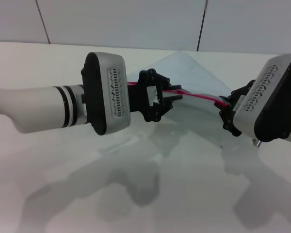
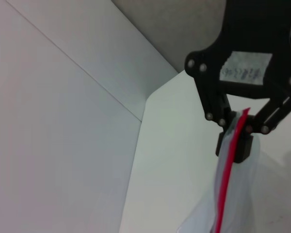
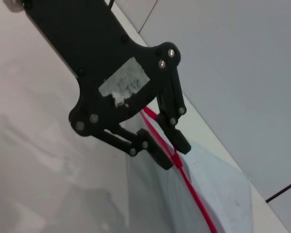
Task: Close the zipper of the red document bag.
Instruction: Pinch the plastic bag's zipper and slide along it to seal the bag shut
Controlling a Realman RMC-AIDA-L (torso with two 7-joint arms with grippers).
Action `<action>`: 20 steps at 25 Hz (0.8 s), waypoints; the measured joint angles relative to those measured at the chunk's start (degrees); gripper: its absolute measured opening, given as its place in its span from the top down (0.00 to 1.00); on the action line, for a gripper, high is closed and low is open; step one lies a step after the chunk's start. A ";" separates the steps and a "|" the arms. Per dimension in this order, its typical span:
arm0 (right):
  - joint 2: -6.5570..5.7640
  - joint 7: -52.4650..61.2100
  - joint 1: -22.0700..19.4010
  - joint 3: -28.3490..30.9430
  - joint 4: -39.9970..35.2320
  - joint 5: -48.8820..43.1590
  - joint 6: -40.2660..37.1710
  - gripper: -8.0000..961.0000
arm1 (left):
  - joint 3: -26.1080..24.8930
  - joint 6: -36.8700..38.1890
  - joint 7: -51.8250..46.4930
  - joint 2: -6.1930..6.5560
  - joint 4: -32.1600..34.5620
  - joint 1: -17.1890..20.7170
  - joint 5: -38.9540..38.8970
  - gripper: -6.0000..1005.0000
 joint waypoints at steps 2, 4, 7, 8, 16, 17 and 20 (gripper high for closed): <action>0.00 0.00 0.08 -0.02 0.00 0.00 0.00 0.94 | 0.01 0.02 0.07 -0.01 -0.46 -0.14 -0.01 0.81; 0.00 0.00 0.15 -0.04 0.01 0.00 -0.05 0.94 | -0.01 0.03 0.19 -0.07 -0.77 -0.25 -0.07 0.82; 0.00 0.00 0.18 -0.10 0.03 0.00 -0.15 0.94 | -0.13 0.05 0.28 -0.16 -1.04 -0.29 -0.08 0.83; 0.00 0.00 0.18 -0.17 0.03 0.00 -0.16 0.94 | -0.15 0.06 0.28 -0.17 -1.07 -0.29 -0.08 0.84; 0.00 0.00 0.18 -0.50 0.02 0.03 -0.20 0.94 | -0.23 0.18 0.49 -0.22 -1.13 -0.35 -0.13 0.87; 0.00 0.00 0.18 -0.52 0.00 0.06 -0.22 0.94 | -0.23 0.18 0.51 -0.25 -1.14 -0.39 -0.13 0.87; 0.00 0.00 0.19 -0.62 -0.24 0.09 -0.33 0.94 | -0.23 0.22 0.52 -0.27 -1.14 -0.45 -0.13 0.88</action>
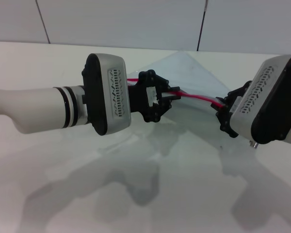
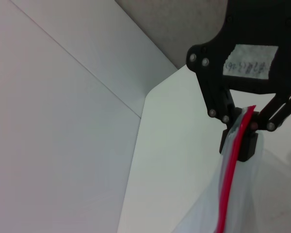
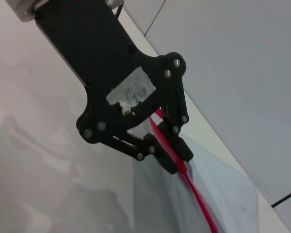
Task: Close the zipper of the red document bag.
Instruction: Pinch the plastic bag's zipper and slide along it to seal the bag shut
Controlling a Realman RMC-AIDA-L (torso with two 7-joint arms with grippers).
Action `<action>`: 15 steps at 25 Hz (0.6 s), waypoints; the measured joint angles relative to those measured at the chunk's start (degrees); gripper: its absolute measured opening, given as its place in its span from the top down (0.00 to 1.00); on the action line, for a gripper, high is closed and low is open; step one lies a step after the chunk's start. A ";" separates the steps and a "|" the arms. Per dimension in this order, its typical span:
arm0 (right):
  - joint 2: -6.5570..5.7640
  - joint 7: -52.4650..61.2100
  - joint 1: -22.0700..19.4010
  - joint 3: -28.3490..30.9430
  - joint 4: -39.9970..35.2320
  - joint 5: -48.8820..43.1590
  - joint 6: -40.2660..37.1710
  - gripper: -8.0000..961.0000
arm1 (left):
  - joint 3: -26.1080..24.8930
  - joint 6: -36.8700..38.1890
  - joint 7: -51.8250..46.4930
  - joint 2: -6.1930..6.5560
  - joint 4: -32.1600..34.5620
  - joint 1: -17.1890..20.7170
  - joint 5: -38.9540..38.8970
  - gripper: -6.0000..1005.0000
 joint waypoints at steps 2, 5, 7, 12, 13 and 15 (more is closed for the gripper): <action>0.00 0.00 0.00 -0.05 -0.14 0.01 -0.04 0.94 | 0.00 0.03 0.00 0.00 0.00 -0.01 0.00 0.88; 0.00 0.00 0.00 -0.05 -0.18 0.07 -0.07 0.94 | 0.00 0.04 0.00 0.01 0.00 -0.07 0.00 0.88; 0.01 0.00 0.00 -0.05 -0.22 0.08 -0.07 0.94 | 0.00 0.14 0.00 0.01 0.00 -0.09 0.00 0.88; 0.08 0.00 -0.10 -0.06 -0.30 0.02 -0.07 0.94 | 0.01 1.22 0.00 -0.18 0.00 -0.09 0.31 0.89; 0.09 0.00 -0.15 -0.05 -0.30 -0.02 -0.05 0.94 | 0.01 1.40 0.01 -0.24 0.00 -0.09 0.37 0.90; 0.09 0.00 -0.22 0.00 -0.26 -0.11 0.05 0.94 | 0.01 1.46 0.01 -0.31 0.00 -0.09 0.39 0.90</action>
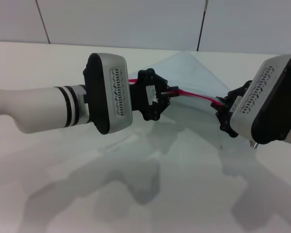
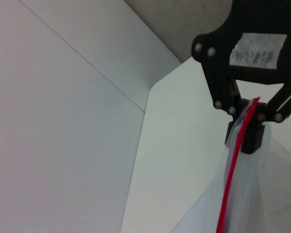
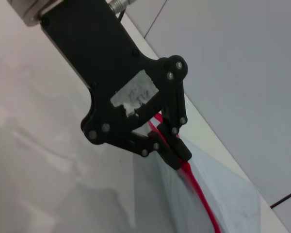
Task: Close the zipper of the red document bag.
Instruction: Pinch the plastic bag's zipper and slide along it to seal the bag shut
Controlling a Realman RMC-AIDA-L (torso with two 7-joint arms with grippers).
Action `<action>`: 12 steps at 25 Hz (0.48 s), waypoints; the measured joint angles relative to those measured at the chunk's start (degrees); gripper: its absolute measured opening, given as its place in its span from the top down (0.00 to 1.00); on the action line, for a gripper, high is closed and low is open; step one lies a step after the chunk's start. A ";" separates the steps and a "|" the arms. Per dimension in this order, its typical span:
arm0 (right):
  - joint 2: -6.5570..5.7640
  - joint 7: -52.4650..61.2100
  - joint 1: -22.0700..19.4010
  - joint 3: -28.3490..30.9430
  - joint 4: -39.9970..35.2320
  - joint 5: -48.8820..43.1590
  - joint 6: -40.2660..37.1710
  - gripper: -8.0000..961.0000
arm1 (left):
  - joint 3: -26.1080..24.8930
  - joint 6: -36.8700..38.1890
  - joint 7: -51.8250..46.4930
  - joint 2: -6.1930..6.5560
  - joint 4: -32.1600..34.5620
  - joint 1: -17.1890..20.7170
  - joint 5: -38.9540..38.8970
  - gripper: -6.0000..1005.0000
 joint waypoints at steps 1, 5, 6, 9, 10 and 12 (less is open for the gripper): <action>0.00 0.00 -0.03 0.08 0.12 -0.03 0.07 0.94 | 0.00 0.03 0.00 -0.02 0.00 0.01 -0.01 0.90; 0.00 0.00 -0.09 0.50 0.43 -0.07 0.15 0.94 | 0.00 0.91 0.00 -0.03 0.10 0.35 -0.20 0.93; 0.00 0.00 -0.12 0.58 0.46 -0.07 0.16 0.94 | 0.00 1.09 0.00 -0.03 0.16 0.48 -0.21 0.94; 0.00 0.00 -0.19 0.64 0.48 -0.07 0.17 0.94 | 0.00 1.40 0.00 0.05 0.26 0.73 -0.23 0.94; 0.00 0.00 -0.21 0.65 0.49 -0.07 0.18 0.94 | 0.00 1.40 0.00 0.07 0.26 0.77 -0.23 0.94; 0.00 0.00 -0.23 0.66 0.47 -0.07 0.19 0.94 | -0.01 1.40 0.00 0.10 0.26 0.81 -0.24 0.94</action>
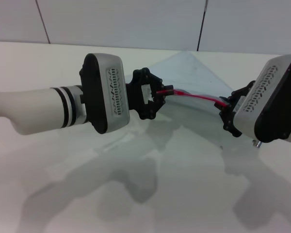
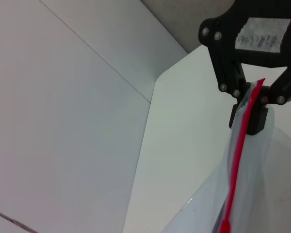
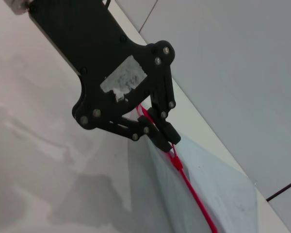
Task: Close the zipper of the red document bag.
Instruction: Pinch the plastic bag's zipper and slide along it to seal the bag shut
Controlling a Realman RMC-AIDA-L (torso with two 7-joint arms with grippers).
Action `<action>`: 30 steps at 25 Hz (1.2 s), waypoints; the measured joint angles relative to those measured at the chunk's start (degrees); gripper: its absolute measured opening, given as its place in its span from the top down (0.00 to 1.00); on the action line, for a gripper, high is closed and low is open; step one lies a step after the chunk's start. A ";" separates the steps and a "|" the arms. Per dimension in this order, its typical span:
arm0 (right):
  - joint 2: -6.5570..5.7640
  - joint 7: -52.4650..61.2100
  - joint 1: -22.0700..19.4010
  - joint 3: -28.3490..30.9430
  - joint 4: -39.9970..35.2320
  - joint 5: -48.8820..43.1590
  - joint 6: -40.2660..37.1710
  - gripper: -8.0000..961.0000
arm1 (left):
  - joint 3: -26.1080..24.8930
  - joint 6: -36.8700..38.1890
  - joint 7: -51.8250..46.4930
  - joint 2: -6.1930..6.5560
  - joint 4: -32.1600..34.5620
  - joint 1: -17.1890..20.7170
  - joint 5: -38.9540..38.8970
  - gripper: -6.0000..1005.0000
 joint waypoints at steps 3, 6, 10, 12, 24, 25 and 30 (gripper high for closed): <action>0.00 0.00 0.00 -0.10 -0.21 0.00 0.00 0.94 | 0.00 -0.01 0.00 -0.08 -0.02 0.00 0.00 0.94; 0.00 0.00 0.00 -0.29 -0.38 0.00 0.00 0.94 | 0.21 -0.02 0.00 -0.19 -0.13 -0.11 0.23 0.92; 0.00 0.00 0.00 -0.38 -0.31 0.00 0.00 0.94 | 0.54 -0.02 0.00 -0.40 0.38 -0.09 0.14 0.84; 0.00 0.00 0.00 -0.40 -0.23 0.00 0.00 0.94 | 0.61 -0.02 0.01 -0.58 0.60 -0.04 0.14 0.80; 0.00 0.00 0.04 -1.02 -1.32 0.00 -0.25 0.94 | 0.72 0.94 2.09 -1.00 0.30 -0.01 0.46 0.72; 0.00 0.00 0.03 -1.10 -1.41 0.00 -0.26 0.94 | 0.72 0.94 2.26 -1.00 0.28 -0.01 0.40 0.72; 0.00 0.00 0.00 -1.32 -1.46 0.00 -0.27 0.94 | 0.71 0.94 2.36 -1.09 0.22 -0.09 0.26 0.72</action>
